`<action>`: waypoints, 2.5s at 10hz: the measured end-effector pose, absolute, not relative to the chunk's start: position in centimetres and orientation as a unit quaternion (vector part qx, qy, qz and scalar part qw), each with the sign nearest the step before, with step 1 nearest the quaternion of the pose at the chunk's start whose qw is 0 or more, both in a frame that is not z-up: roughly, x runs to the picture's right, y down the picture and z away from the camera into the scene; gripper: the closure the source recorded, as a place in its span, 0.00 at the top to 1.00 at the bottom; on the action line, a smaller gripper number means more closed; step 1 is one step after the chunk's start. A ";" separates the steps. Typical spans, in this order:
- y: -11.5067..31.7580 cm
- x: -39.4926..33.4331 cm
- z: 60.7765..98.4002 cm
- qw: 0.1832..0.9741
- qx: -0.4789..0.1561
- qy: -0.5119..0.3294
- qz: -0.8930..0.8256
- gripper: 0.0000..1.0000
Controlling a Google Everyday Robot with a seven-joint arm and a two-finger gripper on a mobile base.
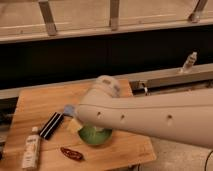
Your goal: Place the pepper in the ceramic cup
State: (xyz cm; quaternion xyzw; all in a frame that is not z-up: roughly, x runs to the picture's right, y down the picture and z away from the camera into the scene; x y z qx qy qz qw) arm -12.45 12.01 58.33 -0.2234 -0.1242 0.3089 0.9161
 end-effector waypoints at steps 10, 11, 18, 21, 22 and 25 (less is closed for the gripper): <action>22.0 -23.1 59.3 0.892 -0.356 -0.207 0.187 0.80; 22.0 -23.1 59.3 0.891 -0.358 -0.208 0.187 0.80; 27.0 -21.0 64.3 0.854 -0.386 -0.256 0.236 0.80; 27.6 -20.7 64.4 0.853 -0.381 -0.260 0.245 0.80; 28.5 -21.3 65.6 0.845 -0.386 -0.277 0.246 0.80; 28.6 -21.4 65.7 0.845 -0.387 -0.277 0.245 0.80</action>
